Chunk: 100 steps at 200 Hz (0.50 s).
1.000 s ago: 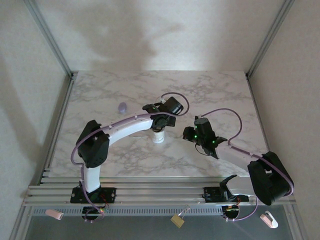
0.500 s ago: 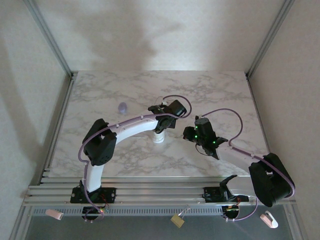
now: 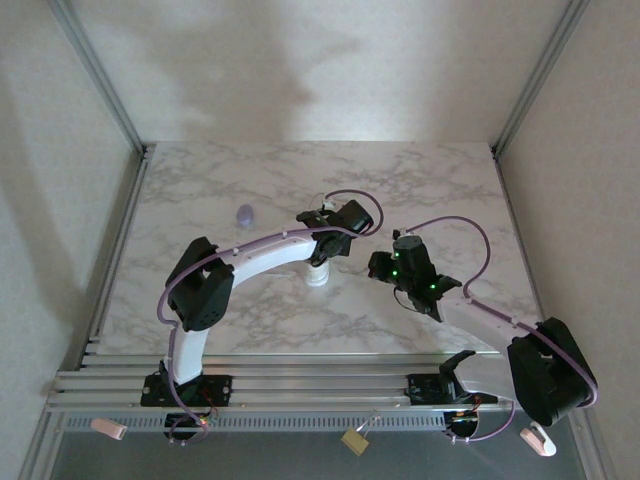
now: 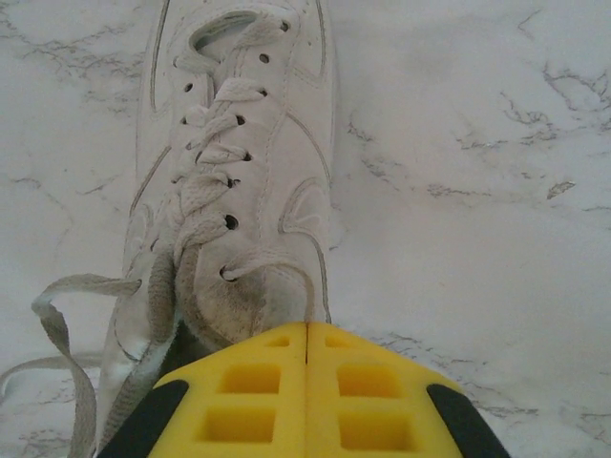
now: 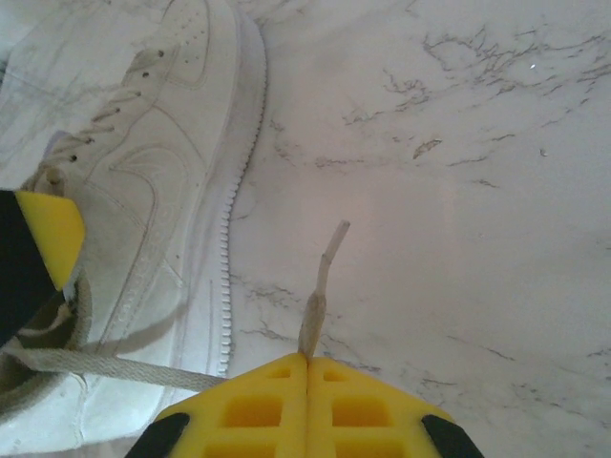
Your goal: Tie the shoes
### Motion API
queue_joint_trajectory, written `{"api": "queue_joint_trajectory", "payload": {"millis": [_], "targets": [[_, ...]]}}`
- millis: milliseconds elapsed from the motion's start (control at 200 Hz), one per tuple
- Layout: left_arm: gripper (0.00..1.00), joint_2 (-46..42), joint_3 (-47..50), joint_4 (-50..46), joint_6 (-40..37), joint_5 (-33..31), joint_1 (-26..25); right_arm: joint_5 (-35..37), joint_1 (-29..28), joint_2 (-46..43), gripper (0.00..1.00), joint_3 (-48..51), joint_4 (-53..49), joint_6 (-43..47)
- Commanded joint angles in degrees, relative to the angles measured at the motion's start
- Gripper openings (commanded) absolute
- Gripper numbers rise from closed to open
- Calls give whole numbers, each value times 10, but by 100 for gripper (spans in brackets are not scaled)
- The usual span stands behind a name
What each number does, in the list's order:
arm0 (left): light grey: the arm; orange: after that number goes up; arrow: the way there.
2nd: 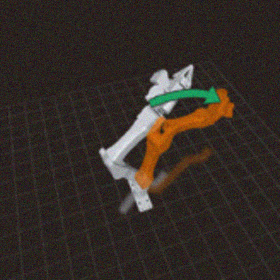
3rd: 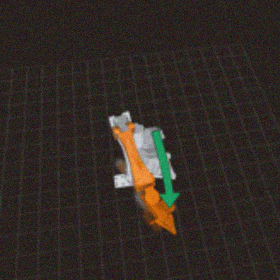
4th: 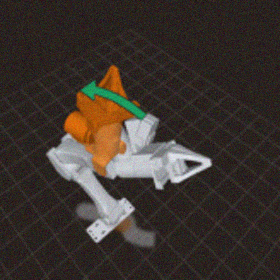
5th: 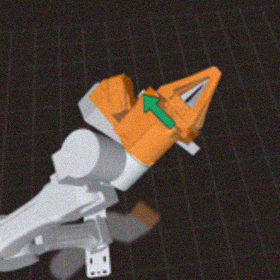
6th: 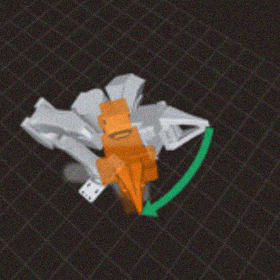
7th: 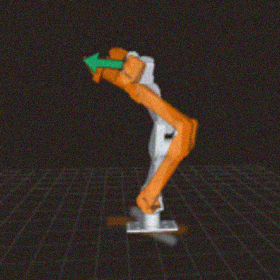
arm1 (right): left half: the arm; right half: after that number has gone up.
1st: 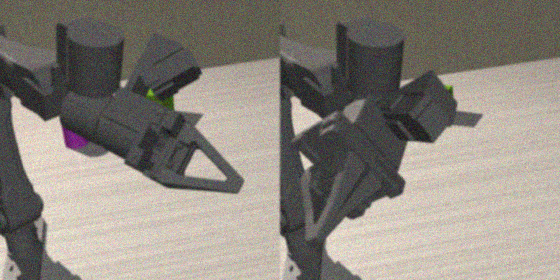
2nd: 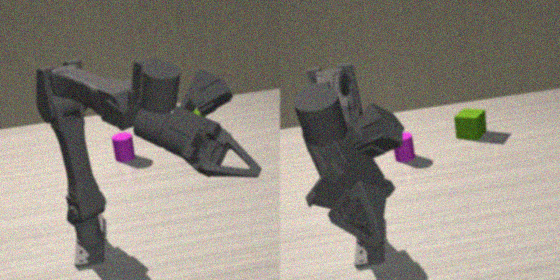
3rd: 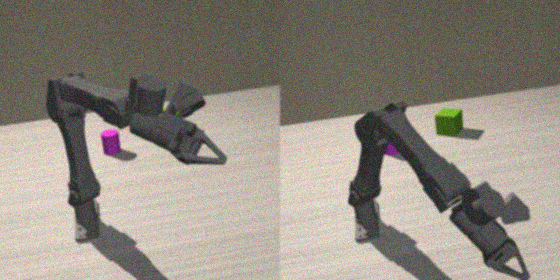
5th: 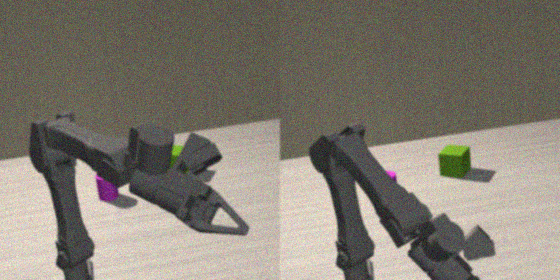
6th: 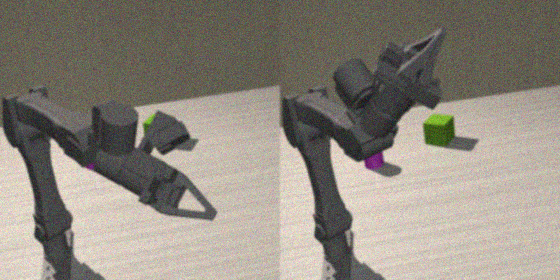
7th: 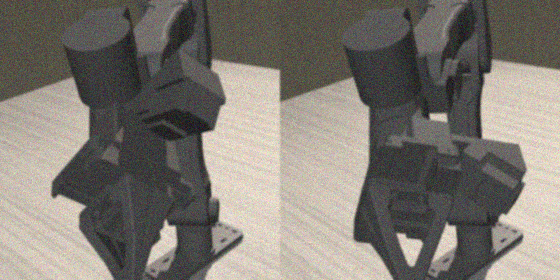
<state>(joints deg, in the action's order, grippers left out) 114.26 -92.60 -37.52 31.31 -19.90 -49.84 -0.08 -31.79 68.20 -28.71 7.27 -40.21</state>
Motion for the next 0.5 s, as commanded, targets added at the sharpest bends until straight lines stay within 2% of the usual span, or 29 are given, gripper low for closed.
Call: {"api": "queue_joint_trajectory", "payload": {"millis": [0, 145, 290, 390, 496], "targets": [[0, -56, -1, 12, -3, -22, -4, -6, 1, -15, 0, -15, -32, 38], [0, -102, 21, 41, -7, 9, 2, -22, 2, -43, 0, -16, -14, 109], [0, -143, 53, 74, -14, 65, 20, -35, 2, -73, 0, 13, 59, 187], [0, -166, 81, 105, -20, 122, 38, -54, 2, -83, 0, -4, 30, 227], [0, -185, 105, 124, -25, 156, 52, -147, 2, -69, 0, -31, -4, 306]]}}
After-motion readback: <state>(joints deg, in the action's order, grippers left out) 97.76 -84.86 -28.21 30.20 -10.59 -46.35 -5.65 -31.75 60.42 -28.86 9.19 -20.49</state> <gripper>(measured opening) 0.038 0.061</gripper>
